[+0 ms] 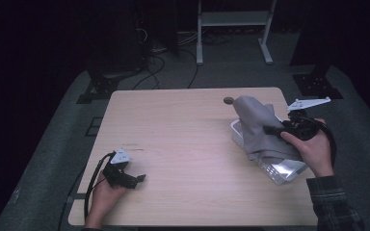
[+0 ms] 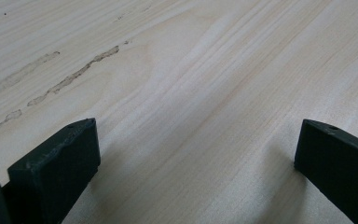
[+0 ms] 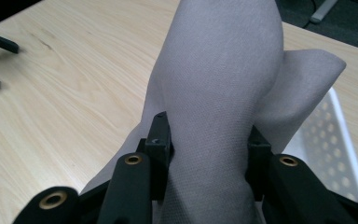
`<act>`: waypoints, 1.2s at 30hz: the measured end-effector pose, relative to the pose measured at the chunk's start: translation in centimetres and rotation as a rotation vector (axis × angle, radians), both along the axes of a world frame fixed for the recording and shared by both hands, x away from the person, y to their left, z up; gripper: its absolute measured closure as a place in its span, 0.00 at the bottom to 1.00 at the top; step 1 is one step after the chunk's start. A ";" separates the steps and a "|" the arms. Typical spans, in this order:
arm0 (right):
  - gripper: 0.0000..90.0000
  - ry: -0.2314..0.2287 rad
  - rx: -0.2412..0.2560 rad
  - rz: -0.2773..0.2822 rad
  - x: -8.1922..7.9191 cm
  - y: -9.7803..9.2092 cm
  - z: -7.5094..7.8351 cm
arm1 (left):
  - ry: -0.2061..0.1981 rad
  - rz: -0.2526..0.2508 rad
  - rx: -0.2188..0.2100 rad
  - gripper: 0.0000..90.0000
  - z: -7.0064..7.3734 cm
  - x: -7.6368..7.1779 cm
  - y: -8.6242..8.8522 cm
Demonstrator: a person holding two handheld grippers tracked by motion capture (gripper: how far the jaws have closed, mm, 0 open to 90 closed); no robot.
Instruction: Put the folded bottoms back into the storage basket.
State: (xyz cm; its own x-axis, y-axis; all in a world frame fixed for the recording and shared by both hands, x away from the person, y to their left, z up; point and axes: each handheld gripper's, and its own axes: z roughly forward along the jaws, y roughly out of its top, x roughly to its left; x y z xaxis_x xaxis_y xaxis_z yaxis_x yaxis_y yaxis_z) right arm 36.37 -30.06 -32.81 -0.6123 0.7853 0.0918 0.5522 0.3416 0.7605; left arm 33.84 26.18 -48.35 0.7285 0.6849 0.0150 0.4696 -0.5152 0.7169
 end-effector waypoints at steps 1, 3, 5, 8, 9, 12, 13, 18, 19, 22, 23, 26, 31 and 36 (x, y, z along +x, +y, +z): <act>0.70 0.003 -0.006 -0.002 0.1 -0.3 -0.1 | 0.000 0.000 0.001 0.00 0.0 0.0 0.0; 0.70 0.007 -0.007 -0.007 0.2 -0.8 -0.2 | -0.001 0.000 0.000 0.00 0.0 0.0 0.0; 0.70 0.009 -0.010 -0.013 0.2 -1.4 -0.4 | 0.000 0.000 0.000 0.00 0.0 0.0 0.0; 0.70 0.010 -0.016 -0.019 0.4 -2.2 -0.6 | 0.000 0.001 0.000 0.00 0.0 0.0 0.0; 0.70 0.012 -0.019 -0.021 0.4 -2.4 -0.7 | 0.000 -0.001 0.004 0.00 0.0 0.0 0.0; 0.70 0.021 -0.031 -0.027 0.5 -3.2 -1.0 | 0.000 -0.001 0.004 0.00 0.0 0.0 0.0; 0.70 0.024 -0.034 -0.029 0.5 -3.4 -1.1 | -0.001 0.000 0.005 0.00 0.0 0.0 0.0; 0.69 0.036 -0.058 -0.036 0.9 -4.5 -1.9 | 0.002 0.000 0.006 0.00 0.0 0.0 0.0; 0.69 0.043 -0.061 -0.039 1.0 -4.6 -2.1 | 0.002 0.000 0.006 0.00 0.0 0.0 0.0; 0.69 0.051 -0.067 -0.045 1.2 -5.1 -2.6 | 0.002 0.000 0.007 0.00 0.0 0.0 0.1; 0.69 0.055 -0.067 -0.042 1.3 -5.2 -2.8 | 0.002 0.001 0.006 0.00 0.0 0.0 0.1; 0.69 0.067 -0.069 -0.029 1.6 -5.2 -3.4 | 0.002 0.001 0.006 0.00 0.0 0.0 0.1; 0.69 0.101 -0.073 0.007 2.1 -4.7 -4.6 | 0.004 0.001 0.008 0.00 0.1 0.0 0.1; 0.68 0.127 -0.084 0.025 2.6 -4.1 -5.7 | 0.004 0.001 0.008 0.00 0.1 0.0 0.1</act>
